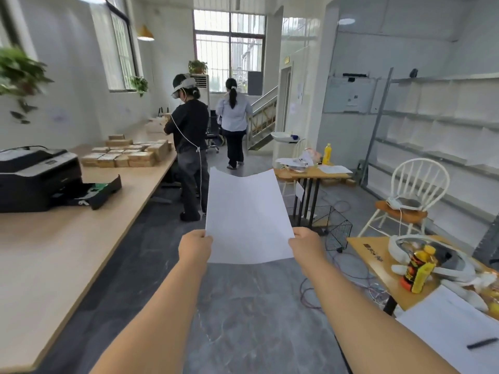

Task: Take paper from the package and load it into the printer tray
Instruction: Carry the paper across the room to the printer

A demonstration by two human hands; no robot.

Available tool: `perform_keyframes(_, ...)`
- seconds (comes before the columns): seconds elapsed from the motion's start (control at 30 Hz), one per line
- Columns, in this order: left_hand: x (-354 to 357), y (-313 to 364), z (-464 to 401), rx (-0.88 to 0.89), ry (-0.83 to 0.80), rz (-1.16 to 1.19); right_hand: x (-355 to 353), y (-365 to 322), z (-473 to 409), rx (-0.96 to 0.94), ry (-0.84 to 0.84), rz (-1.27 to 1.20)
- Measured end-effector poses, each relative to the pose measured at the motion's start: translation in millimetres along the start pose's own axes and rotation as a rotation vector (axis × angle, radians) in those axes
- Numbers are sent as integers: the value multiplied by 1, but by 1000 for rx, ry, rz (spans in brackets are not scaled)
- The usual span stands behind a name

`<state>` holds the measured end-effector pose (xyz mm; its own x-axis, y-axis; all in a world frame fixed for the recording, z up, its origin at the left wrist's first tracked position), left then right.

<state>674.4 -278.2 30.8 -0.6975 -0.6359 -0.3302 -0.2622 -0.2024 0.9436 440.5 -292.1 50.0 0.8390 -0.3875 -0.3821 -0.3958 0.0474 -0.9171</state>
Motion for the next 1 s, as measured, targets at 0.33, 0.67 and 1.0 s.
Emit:
perform_keyframes(0.33,15,2,-33,-98,138,47,46,-12,-63,-56,-144,-2)
perform_keyframes(0.67,27,5,-98,-195,273,49,121,-24,-120,-48,-236,-43)
perform_keyframes(1.0,52,22,-250,-178,290,113,237,-76,-220,-126,-254,-58)
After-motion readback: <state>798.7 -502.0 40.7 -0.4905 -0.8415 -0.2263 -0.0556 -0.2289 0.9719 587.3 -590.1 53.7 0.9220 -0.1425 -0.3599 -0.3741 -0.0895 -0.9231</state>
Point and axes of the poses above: each hand's wrist, its own z-axis away from the middle knuckle, its own x-axis out of the palm, y = z × x, the point moved 1 cm from there along -z, towards the middle knuckle, and after that the axes turned 13 degrees about y, right-handed, at the moved point
